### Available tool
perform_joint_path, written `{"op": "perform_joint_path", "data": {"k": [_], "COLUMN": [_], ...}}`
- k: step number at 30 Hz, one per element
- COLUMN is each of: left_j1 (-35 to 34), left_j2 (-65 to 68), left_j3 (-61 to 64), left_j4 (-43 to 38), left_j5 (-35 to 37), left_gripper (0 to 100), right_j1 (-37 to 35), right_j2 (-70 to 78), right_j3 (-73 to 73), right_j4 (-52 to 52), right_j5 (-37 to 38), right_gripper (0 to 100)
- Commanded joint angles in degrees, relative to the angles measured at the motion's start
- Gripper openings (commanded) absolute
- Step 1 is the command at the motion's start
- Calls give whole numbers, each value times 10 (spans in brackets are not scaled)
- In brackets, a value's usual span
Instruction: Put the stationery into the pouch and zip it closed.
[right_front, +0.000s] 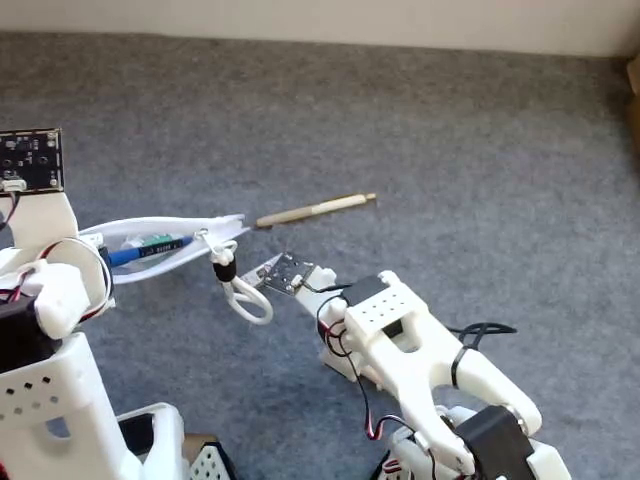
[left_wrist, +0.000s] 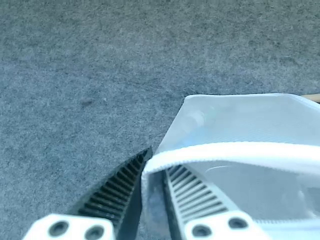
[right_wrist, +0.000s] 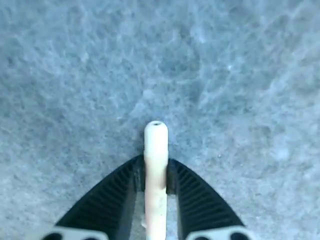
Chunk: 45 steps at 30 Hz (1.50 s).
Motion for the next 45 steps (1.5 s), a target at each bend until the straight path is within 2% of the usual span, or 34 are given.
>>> {"op": "perform_joint_path", "data": {"k": [1,5,17,21,28,33,45], "left_j1": [8,8,8,10,10,11,12], "left_j2": [14,14,14,14,14,14,14], "left_j3": [14,14,10,10,10,10,10], "left_j4": [-5,-4,-6,-8,-8,-9,-9], "left_j5": [7,7,7,8,8,8,8], "left_gripper": [10,10,10,10,10,10,10], "right_j1": [5,5,3,2,1,0,-118], "right_j2": [-2,-26,-232,-291,-400,-459,-612], "right_j3": [-26,-41,-51,-51,-53,-55,-94], "right_j4": [-5,-3,-1,0,0,-3,-6], "right_j5": [5,5,-5,-67,-118,-190,-313], "right_gripper": [21,19,19,19,19,19,19]}}
